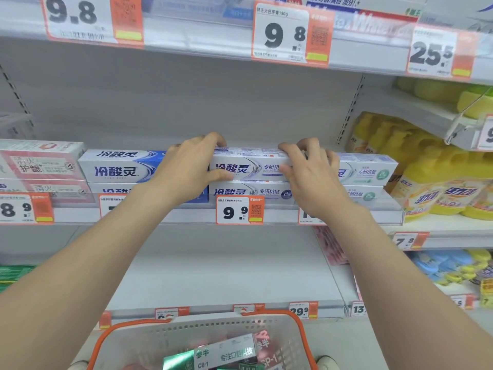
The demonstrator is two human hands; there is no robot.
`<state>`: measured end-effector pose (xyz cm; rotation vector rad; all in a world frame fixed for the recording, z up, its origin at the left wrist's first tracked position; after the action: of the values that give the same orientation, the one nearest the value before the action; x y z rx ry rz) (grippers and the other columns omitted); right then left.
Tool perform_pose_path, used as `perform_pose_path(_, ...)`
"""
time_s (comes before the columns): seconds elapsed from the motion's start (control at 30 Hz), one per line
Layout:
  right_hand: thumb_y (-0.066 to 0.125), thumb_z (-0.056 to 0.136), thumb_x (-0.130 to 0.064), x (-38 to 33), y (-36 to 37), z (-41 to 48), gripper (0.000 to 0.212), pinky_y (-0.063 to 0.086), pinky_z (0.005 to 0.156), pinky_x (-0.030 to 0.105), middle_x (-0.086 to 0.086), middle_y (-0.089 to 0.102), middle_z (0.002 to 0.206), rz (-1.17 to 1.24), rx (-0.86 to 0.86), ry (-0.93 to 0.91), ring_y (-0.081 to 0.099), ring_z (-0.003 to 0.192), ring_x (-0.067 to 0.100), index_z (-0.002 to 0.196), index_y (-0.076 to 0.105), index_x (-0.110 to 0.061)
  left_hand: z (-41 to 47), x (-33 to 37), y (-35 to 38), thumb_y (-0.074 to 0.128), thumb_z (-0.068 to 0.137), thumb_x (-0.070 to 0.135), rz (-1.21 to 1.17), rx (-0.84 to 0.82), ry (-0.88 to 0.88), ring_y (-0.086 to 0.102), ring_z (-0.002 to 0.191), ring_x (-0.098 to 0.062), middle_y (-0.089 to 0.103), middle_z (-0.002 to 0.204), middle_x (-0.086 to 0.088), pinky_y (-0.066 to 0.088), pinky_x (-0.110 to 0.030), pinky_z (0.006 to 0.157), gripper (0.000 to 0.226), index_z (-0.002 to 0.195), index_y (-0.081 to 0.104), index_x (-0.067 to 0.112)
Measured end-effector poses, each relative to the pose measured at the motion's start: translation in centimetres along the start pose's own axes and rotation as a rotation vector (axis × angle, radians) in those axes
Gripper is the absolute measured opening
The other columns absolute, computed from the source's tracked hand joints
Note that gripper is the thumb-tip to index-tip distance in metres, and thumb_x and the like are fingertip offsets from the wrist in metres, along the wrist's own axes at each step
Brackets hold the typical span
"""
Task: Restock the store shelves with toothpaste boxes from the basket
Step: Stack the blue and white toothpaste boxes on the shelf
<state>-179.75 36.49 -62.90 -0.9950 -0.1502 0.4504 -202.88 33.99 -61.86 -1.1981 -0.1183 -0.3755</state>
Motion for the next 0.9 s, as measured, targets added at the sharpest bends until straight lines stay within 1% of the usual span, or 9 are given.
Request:
perform_pose_path(0.07,0.052,0.106,-0.027,-0.1,0.0,-0.1,0.04,0.023,0.113,0.052,0.011,0.042,0.133,-0.008,-0.008,-0.022,0.048,0.113,0.034,0.145,0.049,-0.02,-0.2,0.2,0.1,0.081,0.082,0.056,0.022,-0.004,0.012,0.061,0.11,-0.027,0.063,0.132,0.002,0.039,-0.044,0.097,0.071,0.136,0.046,0.024)
perform_pose_path(0.13,0.057,0.102,-0.02,-0.2,0.1,-0.2,0.047,0.022,0.114,0.051,0.012,0.042,0.135,-0.012,-0.029,-0.049,0.046,0.117,0.035,0.148,0.046,-0.018,-0.4,0.3,0.2,0.084,0.081,0.053,0.036,0.015,0.015,0.061,0.108,-0.027,0.064,0.13,0.003,0.037,-0.044,0.1,0.072,0.134,0.047,0.024)
perform_pose_path(0.27,0.069,0.083,-0.002,0.2,0.0,-0.4,0.074,0.021,0.115,0.047,0.012,0.042,0.139,-0.011,-0.081,-0.06,0.045,0.124,0.034,0.152,0.044,-0.017,-0.5,0.3,0.0,0.085,0.081,0.051,0.072,0.035,-0.001,0.062,0.1,-0.027,0.069,0.117,0.004,0.032,-0.051,0.113,0.068,0.131,0.048,0.023)
perform_pose_path(0.4,0.065,0.081,0.006,0.8,-0.3,-0.2,0.074,0.02,0.11,0.038,0.007,0.046,0.135,0.016,-0.05,-0.055,0.052,0.118,0.032,0.148,0.049,-0.02,-0.5,0.1,0.0,0.083,0.082,0.051,0.081,0.022,-0.024,0.058,0.093,-0.025,0.059,0.093,0.01,0.027,-0.054,0.118,0.068,0.133,0.047,0.023)
perform_pose_path(0.5,0.066,0.083,0.002,1.0,-0.4,-0.3,0.07,0.013,0.104,0.028,0.004,0.046,0.134,0.033,-0.055,-0.059,0.051,0.117,0.031,0.147,0.05,-0.022,-0.5,0.0,0.2,0.083,0.083,0.05,0.078,0.017,-0.025,0.057,0.091,-0.025,0.058,0.094,0.01,0.026,-0.054,0.119,0.067,0.133,0.047,0.024)
perform_pose_path(0.57,0.072,0.082,-0.002,1.0,-0.5,-0.4,0.072,0.01,0.105,0.025,0.003,0.045,0.134,0.038,-0.07,-0.058,0.05,0.117,0.03,0.147,0.049,-0.024,-0.6,0.0,0.2,0.082,0.084,0.05,0.072,0.018,-0.024,0.053,0.088,-0.024,0.057,0.092,0.009,0.026,-0.054,0.119,0.066,0.133,0.047,0.024)
perform_pose_path(0.7,0.079,0.078,-0.004,0.8,-0.8,-0.4,0.077,0.011,0.112,0.032,0.002,0.047,0.133,0.008,-0.054,-0.068,0.053,0.112,0.029,0.146,0.05,-0.025,-0.8,0.0,0.2,0.081,0.084,0.051,0.083,0.013,-0.023,0.054,0.09,-0.024,0.064,0.099,0.007,0.026,-0.055,0.12,0.066,0.134,0.046,0.025)
perform_pose_path(0.8,0.079,0.078,-0.003,0.9,-1.0,-0.3,0.076,0.01,0.114,0.034,0.003,0.048,0.132,-0.006,-0.044,-0.069,0.055,0.11,0.028,0.145,0.052,-0.025,-0.9,0.2,0.2,0.08,0.086,0.052,0.088,0.011,-0.023,0.06,0.102,-0.029,0.067,0.109,0.004,0.026,-0.057,0.12,0.066,0.136,0.046,0.025)
perform_pose_path(0.9,0.079,0.078,-0.004,1.0,-0.9,-0.3,0.075,0.01,0.114,0.035,0.003,0.048,0.131,-0.016,-0.04,-0.069,0.056,0.109,0.028,0.145,0.052,-0.025,-1.2,0.5,0.3,0.078,0.088,0.05,0.105,0.022,-0.017,0.059,0.111,-0.033,0.067,0.117,-0.001,0.025,-0.059,0.12,0.065,0.138,0.045,0.024)
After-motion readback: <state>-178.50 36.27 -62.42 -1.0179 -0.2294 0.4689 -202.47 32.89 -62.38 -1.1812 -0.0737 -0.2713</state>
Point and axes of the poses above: each hand's wrist, its own z-axis towards the middle knuckle, its own y-axis out of the palm, x = y × z, the point moved 8 cm from there along z, towards the middle knuckle
